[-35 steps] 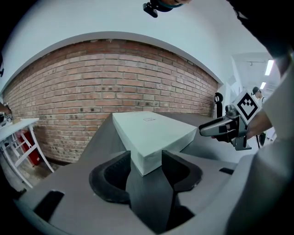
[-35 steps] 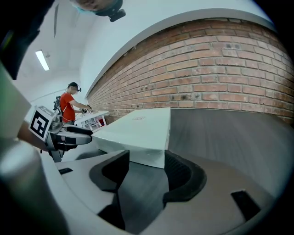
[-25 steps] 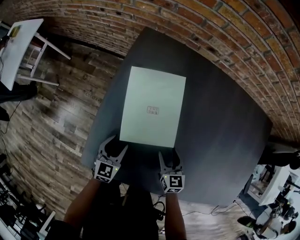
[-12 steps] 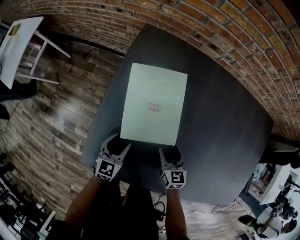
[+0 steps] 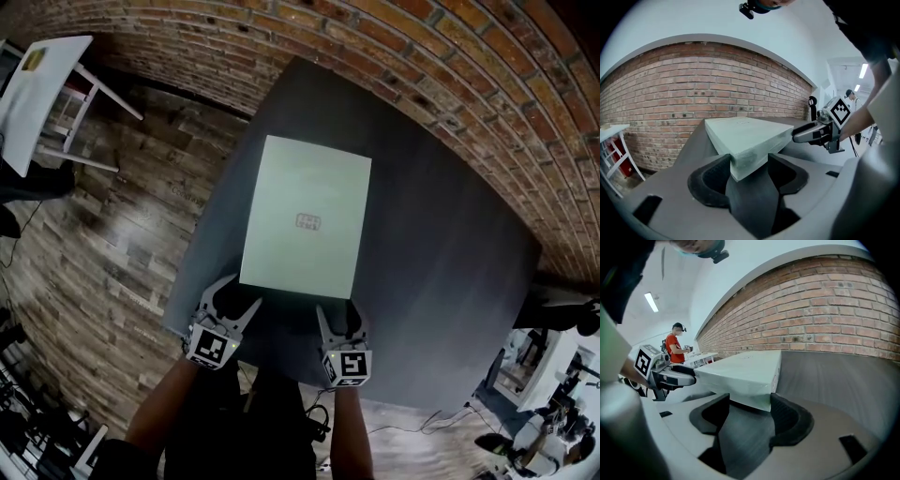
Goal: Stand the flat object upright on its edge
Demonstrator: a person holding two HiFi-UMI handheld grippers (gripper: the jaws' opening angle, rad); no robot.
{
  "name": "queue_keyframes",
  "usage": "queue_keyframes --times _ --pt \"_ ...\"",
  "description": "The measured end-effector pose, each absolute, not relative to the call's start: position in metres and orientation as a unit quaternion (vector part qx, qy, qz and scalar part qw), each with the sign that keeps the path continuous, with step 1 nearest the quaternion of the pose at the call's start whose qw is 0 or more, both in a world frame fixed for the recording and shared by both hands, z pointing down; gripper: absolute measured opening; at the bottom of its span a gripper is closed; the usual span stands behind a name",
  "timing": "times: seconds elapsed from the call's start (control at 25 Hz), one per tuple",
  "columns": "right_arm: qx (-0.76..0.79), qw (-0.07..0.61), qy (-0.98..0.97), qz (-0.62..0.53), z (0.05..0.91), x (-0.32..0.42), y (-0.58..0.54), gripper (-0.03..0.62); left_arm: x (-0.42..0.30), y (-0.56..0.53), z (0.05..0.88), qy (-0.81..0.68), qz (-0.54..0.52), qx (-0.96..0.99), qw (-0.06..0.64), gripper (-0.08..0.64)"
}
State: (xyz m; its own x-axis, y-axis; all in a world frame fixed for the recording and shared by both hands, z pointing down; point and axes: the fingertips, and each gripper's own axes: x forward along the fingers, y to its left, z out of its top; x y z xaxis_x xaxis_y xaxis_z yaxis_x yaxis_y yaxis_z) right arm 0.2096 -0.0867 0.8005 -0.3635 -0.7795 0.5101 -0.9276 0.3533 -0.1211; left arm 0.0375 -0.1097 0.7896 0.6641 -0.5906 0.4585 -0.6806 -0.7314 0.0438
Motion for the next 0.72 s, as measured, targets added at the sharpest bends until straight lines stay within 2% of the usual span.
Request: queue_keyframes --times 0.72 --pt "0.529 0.149 -0.821 0.152 0.676 0.19 -0.042 0.265 0.019 -0.073 0.667 -0.339 0.18 0.923 0.015 0.239"
